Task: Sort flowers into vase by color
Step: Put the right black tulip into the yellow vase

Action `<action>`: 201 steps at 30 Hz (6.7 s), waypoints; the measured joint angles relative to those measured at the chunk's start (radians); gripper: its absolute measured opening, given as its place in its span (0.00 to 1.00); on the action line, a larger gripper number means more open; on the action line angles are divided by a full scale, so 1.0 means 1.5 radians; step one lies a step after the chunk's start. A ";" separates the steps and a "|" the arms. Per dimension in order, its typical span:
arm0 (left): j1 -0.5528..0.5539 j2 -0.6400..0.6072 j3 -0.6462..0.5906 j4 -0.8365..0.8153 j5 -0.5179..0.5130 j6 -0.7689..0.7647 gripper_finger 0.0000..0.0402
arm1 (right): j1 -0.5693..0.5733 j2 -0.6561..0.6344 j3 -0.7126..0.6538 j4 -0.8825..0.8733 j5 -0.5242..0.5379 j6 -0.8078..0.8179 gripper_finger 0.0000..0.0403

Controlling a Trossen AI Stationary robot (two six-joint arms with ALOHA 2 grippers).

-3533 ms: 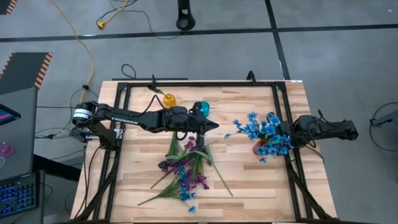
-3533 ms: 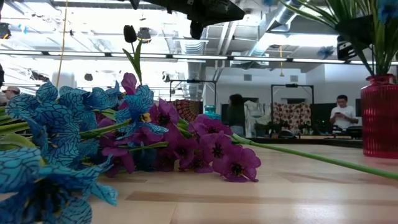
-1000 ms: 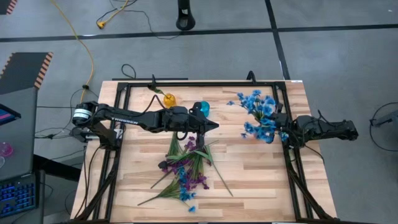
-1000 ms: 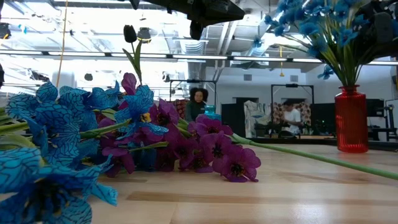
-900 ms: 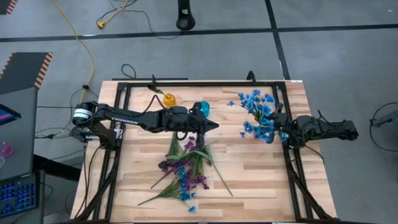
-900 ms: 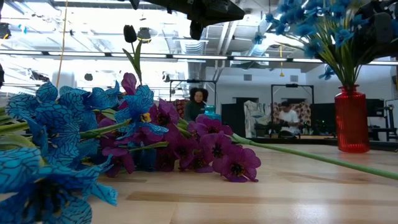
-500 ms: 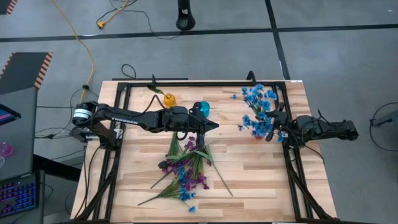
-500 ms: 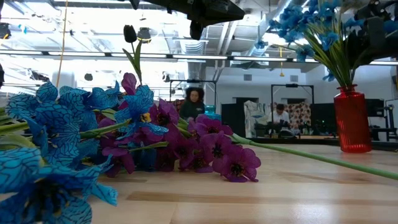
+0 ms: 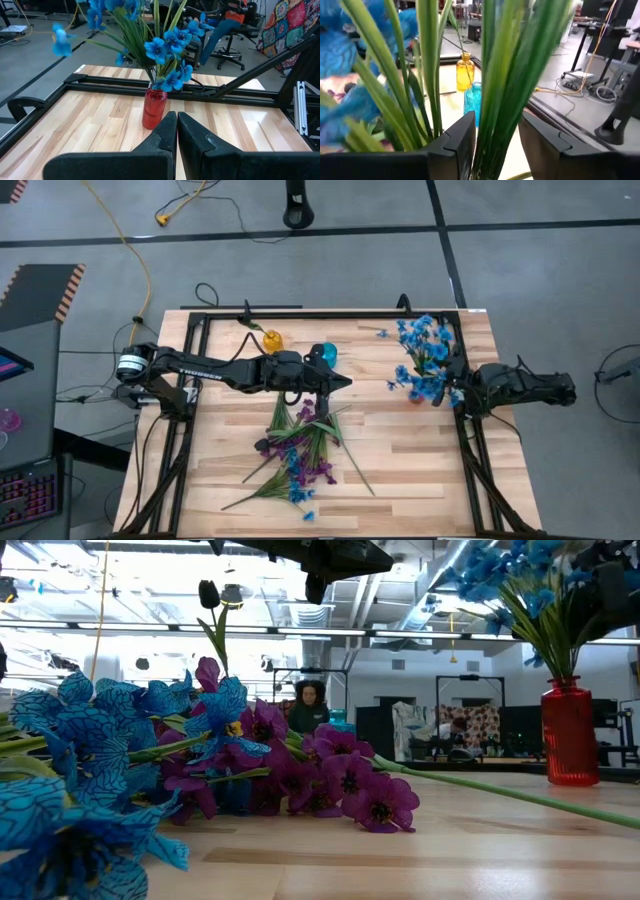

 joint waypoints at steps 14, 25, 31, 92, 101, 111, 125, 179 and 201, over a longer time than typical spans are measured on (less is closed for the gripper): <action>0.000 0.000 0.000 0.000 0.000 0.000 0.00 | 0.000 0.000 0.007 0.000 -0.001 0.005 0.44; 0.000 0.000 0.000 0.000 0.000 0.000 0.00 | 0.000 0.000 0.063 -0.070 -0.001 0.062 0.53; 0.000 0.000 0.000 0.000 0.000 0.000 0.00 | 0.000 0.000 0.094 -0.107 -0.001 0.080 0.58; 0.000 0.000 0.000 -0.039 0.056 -0.024 0.19 | 0.000 0.005 0.328 -0.328 -0.162 0.192 0.58; -0.015 0.001 0.000 -0.109 0.060 -0.345 0.32 | 0.000 0.005 0.327 -0.328 -0.162 0.191 0.58; -0.083 0.005 -0.001 -0.237 0.011 -0.742 0.32 | 0.000 0.005 0.327 -0.328 -0.161 0.191 0.58; -0.108 0.136 0.014 -0.128 0.112 -1.057 0.32 | 0.000 0.006 0.327 -0.328 -0.160 0.190 0.58; -0.013 0.322 0.130 -0.291 0.279 -1.374 0.32 | 0.000 0.006 0.327 -0.329 -0.160 0.191 0.58; -0.006 0.322 0.130 -0.274 0.280 -1.305 0.05 | 0.000 0.006 0.327 -0.348 -0.161 0.191 0.58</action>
